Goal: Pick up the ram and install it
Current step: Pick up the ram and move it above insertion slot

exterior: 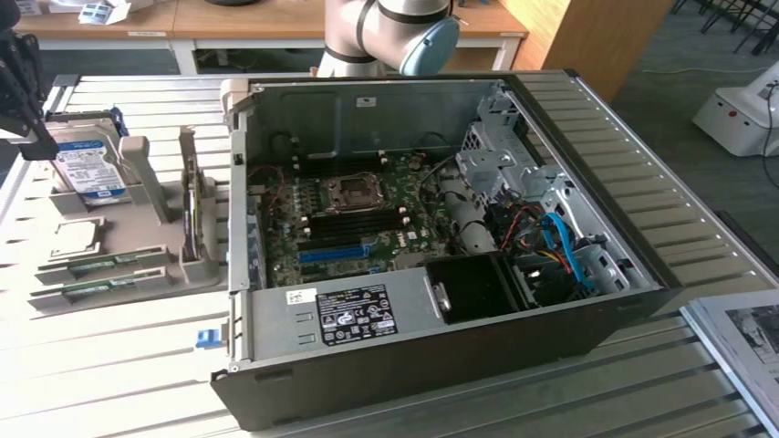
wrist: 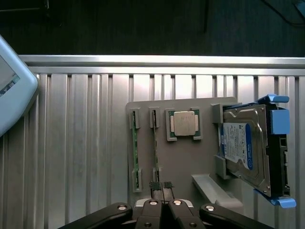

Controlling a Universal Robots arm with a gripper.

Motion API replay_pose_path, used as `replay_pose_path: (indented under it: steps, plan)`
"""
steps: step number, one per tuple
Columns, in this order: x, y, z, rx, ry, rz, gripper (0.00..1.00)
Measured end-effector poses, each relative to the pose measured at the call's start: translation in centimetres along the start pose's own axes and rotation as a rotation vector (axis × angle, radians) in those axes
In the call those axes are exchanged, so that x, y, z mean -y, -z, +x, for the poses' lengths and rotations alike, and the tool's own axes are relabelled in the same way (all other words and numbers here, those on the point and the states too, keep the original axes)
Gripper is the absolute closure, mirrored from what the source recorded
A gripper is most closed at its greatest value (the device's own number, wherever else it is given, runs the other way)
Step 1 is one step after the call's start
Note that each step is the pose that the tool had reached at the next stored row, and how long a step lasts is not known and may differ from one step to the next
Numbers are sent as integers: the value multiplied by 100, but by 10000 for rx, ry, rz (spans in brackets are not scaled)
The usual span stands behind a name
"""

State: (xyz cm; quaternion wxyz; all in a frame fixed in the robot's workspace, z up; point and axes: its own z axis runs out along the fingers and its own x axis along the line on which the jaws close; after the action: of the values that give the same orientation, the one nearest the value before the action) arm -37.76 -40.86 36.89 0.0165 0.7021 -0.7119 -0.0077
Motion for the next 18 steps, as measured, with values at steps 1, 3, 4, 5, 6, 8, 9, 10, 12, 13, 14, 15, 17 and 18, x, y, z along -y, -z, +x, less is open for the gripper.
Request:
replay_pose_path:
  steps: [1,3,4,5,6,8,9,10,12,13,14,15,17,18]
  plan:
    - [-1,0,0,-1,0,5,90]
    - [-8,-1,-1,1,-4,51,90]
    - [-13,0,-1,1,-2,86,90]
    - [-17,-1,0,2,-1,127,90]
    - [-21,-1,0,2,-1,171,90]
    - [-24,-1,0,3,-1,208,90]
    - [-24,-1,0,3,0,208,90]
    - [-24,-1,0,3,3,209,90]
    - [-24,-1,0,2,41,210,90]
    - [-24,-1,0,1,77,211,90]
    - [-24,-1,0,1,117,213,90]
    - [-24,-1,0,-1,159,214,90]
    - [-24,-1,0,-3,242,215,90]
    - [-24,-1,0,-3,283,215,90]
